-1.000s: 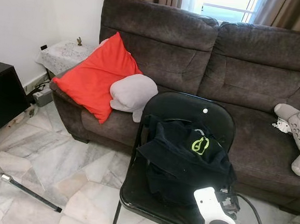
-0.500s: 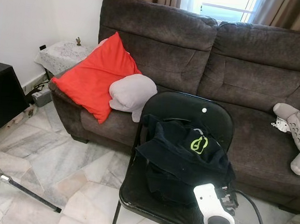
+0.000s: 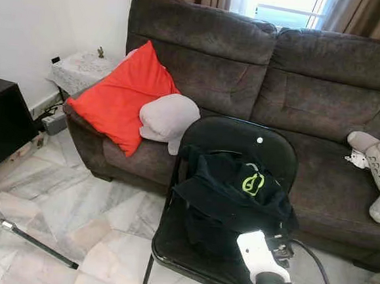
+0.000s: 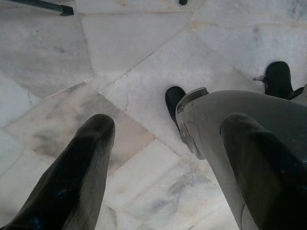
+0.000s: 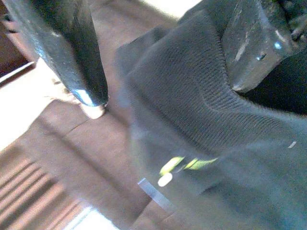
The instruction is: Hang hanger
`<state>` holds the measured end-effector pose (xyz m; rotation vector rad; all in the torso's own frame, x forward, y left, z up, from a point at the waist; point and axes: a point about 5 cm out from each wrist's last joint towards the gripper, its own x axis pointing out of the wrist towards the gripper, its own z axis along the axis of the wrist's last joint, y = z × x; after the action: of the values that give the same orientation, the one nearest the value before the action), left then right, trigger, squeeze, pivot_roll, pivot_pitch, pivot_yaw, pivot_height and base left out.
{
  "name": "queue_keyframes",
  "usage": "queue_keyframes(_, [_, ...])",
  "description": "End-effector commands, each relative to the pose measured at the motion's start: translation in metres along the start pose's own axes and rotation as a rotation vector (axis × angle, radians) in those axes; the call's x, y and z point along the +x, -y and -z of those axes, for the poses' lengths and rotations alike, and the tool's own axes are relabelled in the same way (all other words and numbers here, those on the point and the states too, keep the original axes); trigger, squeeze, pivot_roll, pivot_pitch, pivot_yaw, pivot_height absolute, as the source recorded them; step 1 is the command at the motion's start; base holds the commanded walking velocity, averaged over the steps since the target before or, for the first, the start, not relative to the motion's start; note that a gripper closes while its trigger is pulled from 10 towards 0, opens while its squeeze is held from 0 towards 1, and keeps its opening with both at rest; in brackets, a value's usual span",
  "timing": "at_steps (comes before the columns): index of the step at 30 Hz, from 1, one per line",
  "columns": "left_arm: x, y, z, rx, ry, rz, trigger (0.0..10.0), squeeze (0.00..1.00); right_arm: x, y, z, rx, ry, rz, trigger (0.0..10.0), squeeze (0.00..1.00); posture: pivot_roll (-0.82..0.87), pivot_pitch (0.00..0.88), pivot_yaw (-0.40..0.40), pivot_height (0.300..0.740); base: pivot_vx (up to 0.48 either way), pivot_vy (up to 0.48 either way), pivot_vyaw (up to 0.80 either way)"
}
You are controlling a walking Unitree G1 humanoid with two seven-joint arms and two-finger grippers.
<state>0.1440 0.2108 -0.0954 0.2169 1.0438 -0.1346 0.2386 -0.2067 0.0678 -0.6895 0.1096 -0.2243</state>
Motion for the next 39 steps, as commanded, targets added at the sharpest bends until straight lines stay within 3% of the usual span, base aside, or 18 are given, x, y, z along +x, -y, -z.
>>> queue_keyframes(1, [-0.001,0.003,0.007,-0.012,-0.031,0.011,10.0,0.00,-0.002,0.009,-0.006,0.011,0.033,0.066,10.0,0.00,0.02,0.009,-0.031,0.740,0.000,0.000,0.00])
queue_keyframes(10, [-0.001,0.003,0.007,-0.009,-0.031,0.013,10.0,0.00,-0.010,0.013,0.001,-0.004,0.000,0.133,10.0,0.00,0.01,0.010,-0.029,0.740,0.000,0.000,0.00])
queue_keyframes(20, [-0.001,0.002,0.007,-0.008,-0.030,0.014,10.0,0.00,0.004,0.012,0.011,0.018,-0.073,0.125,10.0,0.00,0.02,0.009,-0.022,0.740,0.000,0.000,0.00])
queue_keyframes(24, [-0.001,0.002,0.006,-0.005,-0.030,0.016,10.0,0.00,0.012,0.006,0.009,0.120,-0.083,0.105,10.0,0.00,0.02,0.011,-0.018,0.740,0.000,0.000,0.00])
queue_keyframes(25, [-0.001,0.002,0.006,-0.005,-0.029,0.016,10.0,0.00,0.016,0.003,0.005,0.212,-0.083,0.096,10.0,0.00,0.02,0.010,-0.018,0.740,0.000,0.000,0.00])
queue_keyframes(27, [-0.001,0.002,0.006,-0.006,-0.029,0.015,10.0,0.00,0.017,0.001,0.002,0.276,-0.078,0.090,10.0,0.00,0.02,0.011,-0.019,0.740,0.000,0.000,0.00])
queue_keyframes(32, [-0.001,0.002,0.006,-0.004,-0.030,0.014,10.0,0.00,0.014,-0.004,0.002,0.427,-0.127,0.111,10.0,0.00,0.02,0.011,-0.019,0.740,0.000,0.000,0.00])
queue_keyframes(39, [-0.001,0.002,0.006,-0.001,-0.031,0.015,10.0,0.00,0.002,-0.007,0.019,0.412,-0.212,0.121,10.0,0.00,0.02,0.013,-0.018,0.740,0.000,0.000,0.00])
